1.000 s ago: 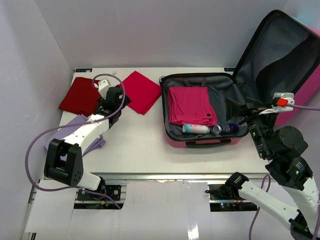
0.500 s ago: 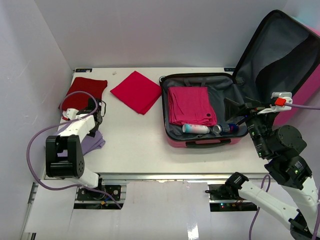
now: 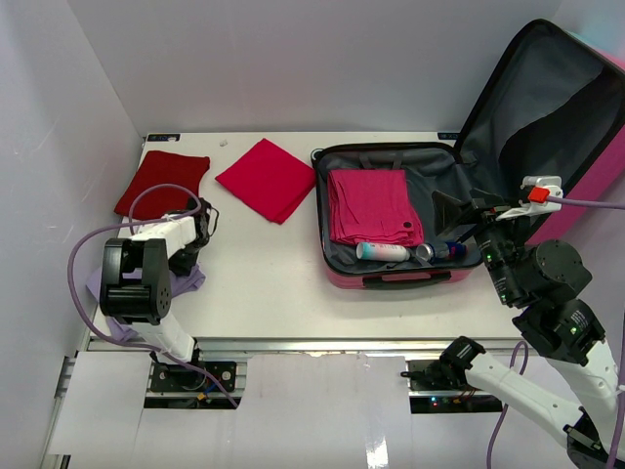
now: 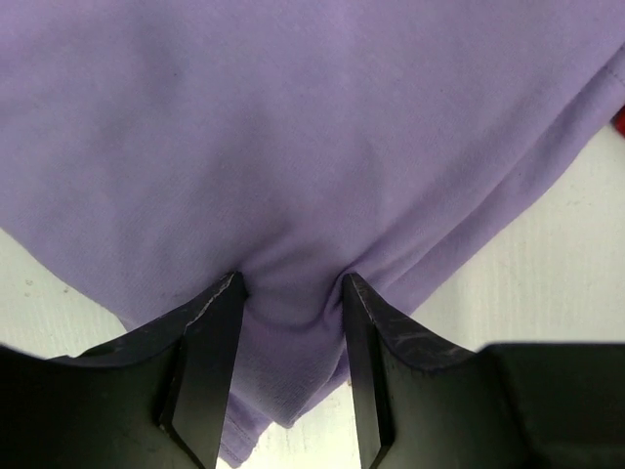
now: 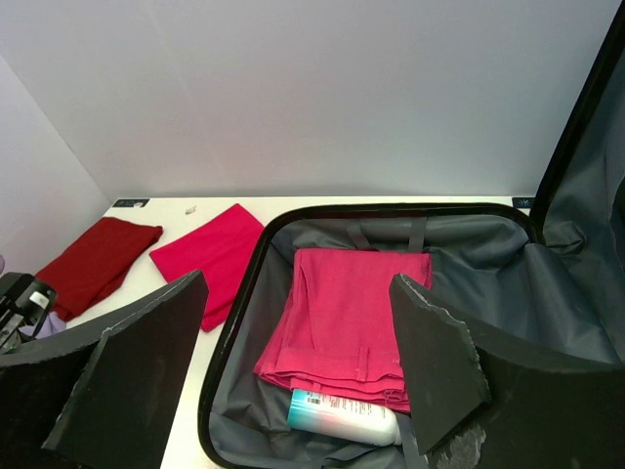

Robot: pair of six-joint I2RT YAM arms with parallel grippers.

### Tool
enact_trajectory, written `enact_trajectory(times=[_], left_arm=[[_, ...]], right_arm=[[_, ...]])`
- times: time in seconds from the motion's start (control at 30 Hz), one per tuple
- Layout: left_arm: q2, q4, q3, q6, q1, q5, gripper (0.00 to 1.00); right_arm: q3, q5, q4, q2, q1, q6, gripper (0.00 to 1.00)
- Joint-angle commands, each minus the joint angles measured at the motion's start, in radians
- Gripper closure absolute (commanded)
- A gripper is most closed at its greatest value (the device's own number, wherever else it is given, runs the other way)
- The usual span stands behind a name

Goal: Pack the luggage

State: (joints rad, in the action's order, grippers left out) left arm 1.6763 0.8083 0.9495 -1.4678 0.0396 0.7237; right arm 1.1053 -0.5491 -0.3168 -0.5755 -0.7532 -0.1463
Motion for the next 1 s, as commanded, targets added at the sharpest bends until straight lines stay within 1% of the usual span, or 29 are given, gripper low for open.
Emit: enact_trajectory(times=[0.0, 0.17, 0.23, 0.53, 0.6, 0.73, 0.8, 0.9, 0.93, 0.97], left_arm=[[0.012, 0.086, -0.036, -0.049, 0.1, 0.014, 0.47], [0.033, 0.095, -0.018, -0.082, 0.302, 0.015, 0.48], [0.058, 0.09, 0.002, -0.094, 0.358, 0.007, 0.48], [0.163, 0.083, 0.187, -0.072, 0.65, 0.046, 0.46], [0.174, 0.079, 0.226, -0.061, 0.689, 0.067, 0.45], [0.168, 0.061, 0.282, 0.018, 0.735, 0.095, 0.43], [0.14, 0.072, 0.287, 0.029, 0.737, 0.089, 0.37], [0.085, 0.109, 0.296, 0.026, 0.735, 0.123, 0.18], [0.055, 0.119, 0.305, 0.046, 0.732, 0.149, 0.13], [0.031, 0.124, 0.314, 0.067, 0.725, 0.167, 0.11]], right_arm=[[0.036, -0.003, 0.024, -0.003, -0.006, 0.014, 0.18], [0.036, 0.002, 0.024, 0.0, -0.005, 0.014, 0.18], [0.036, 0.003, 0.024, 0.0, -0.006, 0.014, 0.18], [0.036, 0.002, 0.024, -0.01, -0.005, 0.014, 0.18], [0.037, 0.003, 0.024, -0.015, -0.005, 0.014, 0.18], [0.037, 0.003, 0.021, -0.024, -0.005, 0.014, 0.18], [0.04, 0.003, 0.022, -0.027, -0.005, 0.014, 0.18], [0.04, 0.005, 0.019, -0.035, -0.006, 0.014, 0.18], [0.042, 0.008, 0.018, -0.041, -0.006, 0.015, 0.18], [0.043, 0.011, 0.017, -0.047, -0.006, 0.016, 0.18]])
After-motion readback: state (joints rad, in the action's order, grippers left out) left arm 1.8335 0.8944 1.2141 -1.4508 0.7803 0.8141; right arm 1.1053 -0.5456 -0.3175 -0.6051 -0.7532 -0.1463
